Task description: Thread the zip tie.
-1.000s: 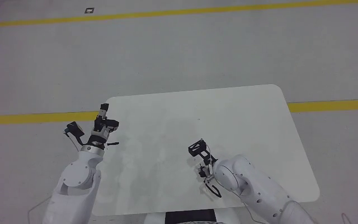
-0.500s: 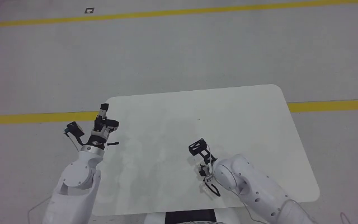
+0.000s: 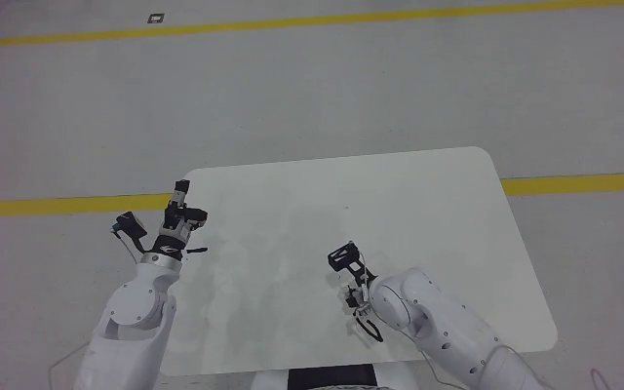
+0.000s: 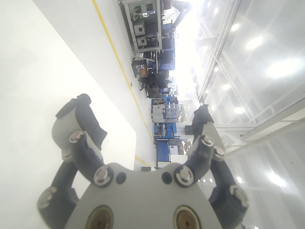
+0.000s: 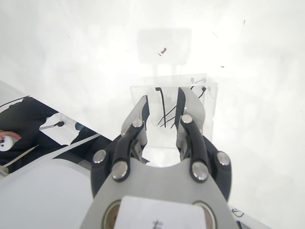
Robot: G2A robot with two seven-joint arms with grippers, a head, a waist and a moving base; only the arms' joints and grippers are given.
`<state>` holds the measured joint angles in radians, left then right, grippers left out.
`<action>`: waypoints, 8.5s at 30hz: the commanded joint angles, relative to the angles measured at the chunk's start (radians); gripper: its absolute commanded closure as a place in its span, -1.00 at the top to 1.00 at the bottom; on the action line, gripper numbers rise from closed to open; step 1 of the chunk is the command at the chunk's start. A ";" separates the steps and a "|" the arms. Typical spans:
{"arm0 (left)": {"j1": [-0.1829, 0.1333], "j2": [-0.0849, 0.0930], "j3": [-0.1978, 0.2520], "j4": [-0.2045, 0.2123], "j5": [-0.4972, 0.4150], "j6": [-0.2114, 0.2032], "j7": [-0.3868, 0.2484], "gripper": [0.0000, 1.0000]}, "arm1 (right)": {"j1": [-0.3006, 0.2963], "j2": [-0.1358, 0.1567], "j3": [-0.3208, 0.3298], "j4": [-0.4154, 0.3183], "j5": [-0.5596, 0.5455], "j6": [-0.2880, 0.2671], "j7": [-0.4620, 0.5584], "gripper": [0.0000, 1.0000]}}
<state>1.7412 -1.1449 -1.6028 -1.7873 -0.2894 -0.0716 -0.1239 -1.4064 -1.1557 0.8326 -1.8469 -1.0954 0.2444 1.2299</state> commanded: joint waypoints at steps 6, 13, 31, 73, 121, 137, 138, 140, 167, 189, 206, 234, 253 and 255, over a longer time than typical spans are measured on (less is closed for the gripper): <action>0.000 0.000 0.000 0.000 0.000 0.000 0.000 1.00 | -0.001 -0.003 -0.001 0.002 -0.003 -0.005 0.002 -0.50; 0.000 0.000 0.000 0.000 0.000 0.000 0.000 1.00 | 0.007 -0.009 -0.013 0.014 -0.007 -0.007 0.005 -0.52; 0.000 0.000 0.000 0.000 0.000 0.000 0.000 1.00 | 0.022 -0.024 -0.027 0.038 -0.014 -0.006 0.012 -0.56; 0.000 0.000 0.000 0.000 0.000 0.000 0.000 1.00 | 0.045 -0.048 -0.038 0.088 -0.006 -0.025 0.042 -0.78; 0.000 0.000 0.000 0.000 0.000 0.000 0.000 1.00 | -0.250 0.032 0.335 -0.150 0.484 -0.497 -0.271 -1.00; 0.000 0.000 0.000 0.000 0.000 0.000 0.000 1.00 | -0.166 0.032 0.216 -0.091 0.860 -0.584 -0.539 -1.00; 0.000 0.000 0.000 0.000 0.000 0.000 0.000 1.00 | -0.166 0.032 0.216 -0.091 0.860 -0.584 -0.539 -1.00; 0.000 0.000 0.000 0.000 0.000 0.000 0.000 1.00 | -0.166 0.032 0.216 -0.091 0.860 -0.584 -0.539 -1.00; 0.007 0.002 0.015 0.003 -0.181 0.206 -0.215 1.00 | -0.193 0.045 0.272 -0.043 0.839 -0.584 -0.654 -1.00; 0.035 0.018 0.056 -0.088 -0.318 0.323 -0.592 1.00 | -0.187 0.039 0.250 -0.024 0.774 -0.584 -0.836 -1.00; 0.018 0.023 0.096 -0.068 -0.453 0.401 -0.724 1.00 | -0.173 0.035 0.218 -0.018 0.758 -0.584 -0.909 -1.00; -0.049 0.036 0.206 0.017 -0.695 0.411 -0.819 1.00 | -0.138 0.016 0.137 -0.002 0.741 -0.570 -1.117 -1.00; -0.064 0.032 0.254 0.028 -0.724 0.393 -0.788 1.00 | -0.144 0.010 0.135 -0.003 0.767 -0.577 -1.119 -1.00; -0.068 0.031 0.266 0.027 -0.722 0.391 -0.768 1.00 | -0.144 0.008 0.133 -0.002 0.774 -0.578 -1.113 -0.94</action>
<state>1.6754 -1.1135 -1.3432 -1.7597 -1.0118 0.3202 -0.9035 -1.5505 -1.1470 0.9660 -1.8495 -0.3245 -0.3334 0.1143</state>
